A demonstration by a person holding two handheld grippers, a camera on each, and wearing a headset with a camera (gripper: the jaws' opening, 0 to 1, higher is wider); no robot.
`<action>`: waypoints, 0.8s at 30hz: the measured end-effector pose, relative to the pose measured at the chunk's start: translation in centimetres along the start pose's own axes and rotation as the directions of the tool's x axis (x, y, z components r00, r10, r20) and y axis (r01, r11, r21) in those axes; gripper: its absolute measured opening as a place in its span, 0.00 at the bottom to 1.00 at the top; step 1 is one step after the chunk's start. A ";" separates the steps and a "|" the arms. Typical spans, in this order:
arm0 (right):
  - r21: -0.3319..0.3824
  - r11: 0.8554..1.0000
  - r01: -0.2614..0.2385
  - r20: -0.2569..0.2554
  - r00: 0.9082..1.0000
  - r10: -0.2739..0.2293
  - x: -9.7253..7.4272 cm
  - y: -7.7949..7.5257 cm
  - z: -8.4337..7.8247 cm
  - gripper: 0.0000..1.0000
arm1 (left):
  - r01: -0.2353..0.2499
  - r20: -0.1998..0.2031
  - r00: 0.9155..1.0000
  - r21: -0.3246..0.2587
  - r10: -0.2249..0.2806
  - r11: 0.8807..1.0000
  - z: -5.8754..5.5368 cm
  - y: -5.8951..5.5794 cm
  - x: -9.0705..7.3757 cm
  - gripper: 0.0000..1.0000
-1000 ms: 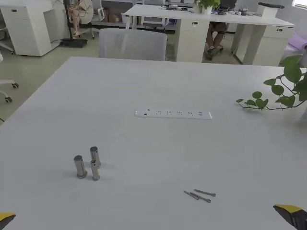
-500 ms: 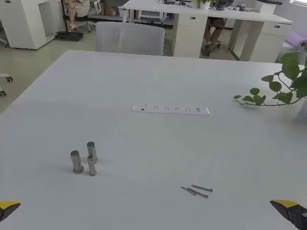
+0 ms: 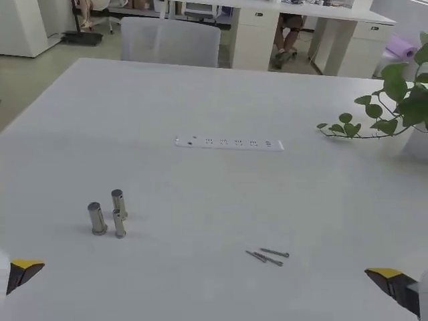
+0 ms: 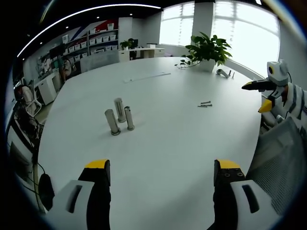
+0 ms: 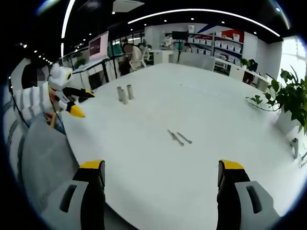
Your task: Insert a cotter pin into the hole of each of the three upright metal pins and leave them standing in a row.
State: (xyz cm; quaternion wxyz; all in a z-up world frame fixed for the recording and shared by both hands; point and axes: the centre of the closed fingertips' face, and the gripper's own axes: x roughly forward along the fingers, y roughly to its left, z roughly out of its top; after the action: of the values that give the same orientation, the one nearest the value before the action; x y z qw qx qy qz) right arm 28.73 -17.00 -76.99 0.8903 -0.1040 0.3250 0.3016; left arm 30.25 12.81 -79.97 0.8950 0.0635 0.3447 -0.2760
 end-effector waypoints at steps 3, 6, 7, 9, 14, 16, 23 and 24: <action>0.002 1.000 0.001 0.001 1.000 -0.001 0.0 0.0 0.1 0.99 | 0.022 -0.017 1.000 -0.029 -0.022 0.999 0.1 0.1 1.1 0.85; 0.006 1.000 0.004 0.002 1.000 -0.004 -0.1 0.0 0.1 0.99 | 0.030 -0.011 0.999 -0.032 -0.030 0.999 0.7 0.2 1.9 0.83; 0.009 1.000 0.005 0.003 1.000 -0.005 -0.1 0.0 0.0 0.99 | 0.032 -0.010 0.999 -0.031 -0.033 0.999 0.9 0.2 2.1 0.82; 0.013 1.000 0.003 0.003 1.000 -0.003 -0.1 0.1 0.0 0.99 | 0.035 -0.009 0.999 -0.029 -0.035 0.999 1.2 0.3 2.7 0.80; 0.021 1.000 0.003 0.000 1.000 -0.003 -0.2 0.3 -0.2 0.99 | 0.033 -0.002 0.999 -0.019 -0.033 0.999 2.1 0.9 3.7 0.76; 0.022 1.000 0.003 -0.005 1.000 -0.002 -0.1 0.3 -0.3 0.99 | 0.058 0.010 0.998 -0.029 -0.058 0.998 2.7 0.9 4.1 0.74; 0.019 1.000 -0.001 -0.018 1.000 0.001 -0.1 0.1 -0.5 0.98 | 0.040 0.022 0.999 -0.021 -0.040 0.999 4.4 2.3 5.1 0.70; 0.020 1.000 -0.003 -0.021 1.000 0.004 -0.1 0.2 -0.6 0.98 | 0.037 0.024 0.999 -0.026 -0.037 0.999 4.6 2.4 5.4 0.69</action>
State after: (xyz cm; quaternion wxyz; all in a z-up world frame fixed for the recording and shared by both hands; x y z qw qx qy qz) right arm 28.29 -17.11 -77.40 0.8873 -0.0975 0.3375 0.2987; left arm 37.52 11.05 -80.19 0.8945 0.0420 0.3387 -0.2886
